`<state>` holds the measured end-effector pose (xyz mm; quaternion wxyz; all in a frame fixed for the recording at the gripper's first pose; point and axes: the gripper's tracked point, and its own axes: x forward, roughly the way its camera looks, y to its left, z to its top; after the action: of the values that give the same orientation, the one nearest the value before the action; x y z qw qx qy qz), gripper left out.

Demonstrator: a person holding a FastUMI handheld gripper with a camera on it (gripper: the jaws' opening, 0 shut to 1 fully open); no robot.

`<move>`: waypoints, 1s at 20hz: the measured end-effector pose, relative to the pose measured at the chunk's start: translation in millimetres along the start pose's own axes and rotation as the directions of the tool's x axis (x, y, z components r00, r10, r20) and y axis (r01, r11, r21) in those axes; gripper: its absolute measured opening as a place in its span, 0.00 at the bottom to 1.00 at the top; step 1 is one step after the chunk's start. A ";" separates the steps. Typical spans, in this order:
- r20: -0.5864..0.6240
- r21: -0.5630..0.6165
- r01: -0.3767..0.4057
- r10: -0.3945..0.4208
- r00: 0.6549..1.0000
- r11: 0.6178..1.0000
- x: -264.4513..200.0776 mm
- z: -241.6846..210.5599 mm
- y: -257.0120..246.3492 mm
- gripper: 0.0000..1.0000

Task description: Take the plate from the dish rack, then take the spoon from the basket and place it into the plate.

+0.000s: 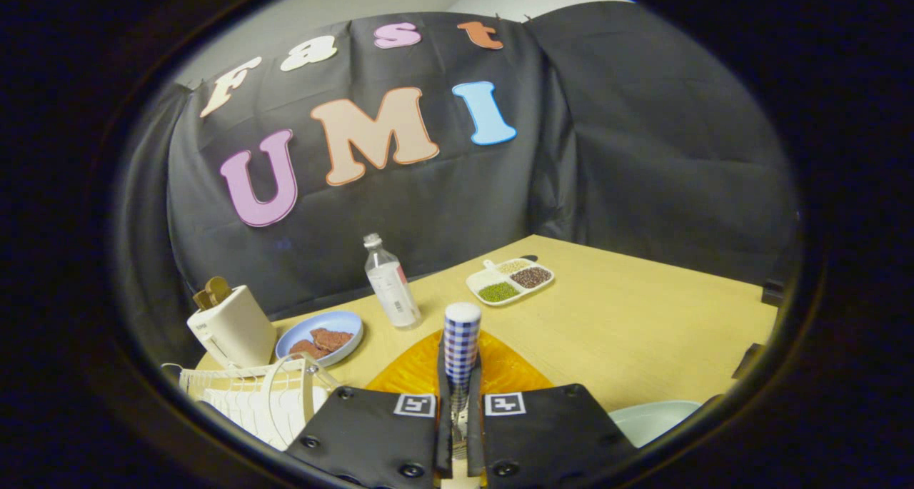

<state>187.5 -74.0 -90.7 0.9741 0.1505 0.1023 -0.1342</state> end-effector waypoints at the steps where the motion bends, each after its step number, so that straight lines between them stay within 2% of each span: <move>1: 0.013 0.004 -0.008 0.008 1.000 1.000 -3.0 5.5 4.0 0.11; 9: 0.062 -0.024 -0.004 0.005 0.998 1.000 -33.4 43.6 8.0 0.11; 15: 0.113 0.050 -0.017 0.011 0.994 0.999 -74.4 81.1 3.2 0.11; 20: 0.088 0.117 -0.006 -0.004 0.996 0.993 -105.7 87.9 -6.7 0.11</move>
<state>99.9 -83.9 15.0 0.9672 0.2016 0.0510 -0.1460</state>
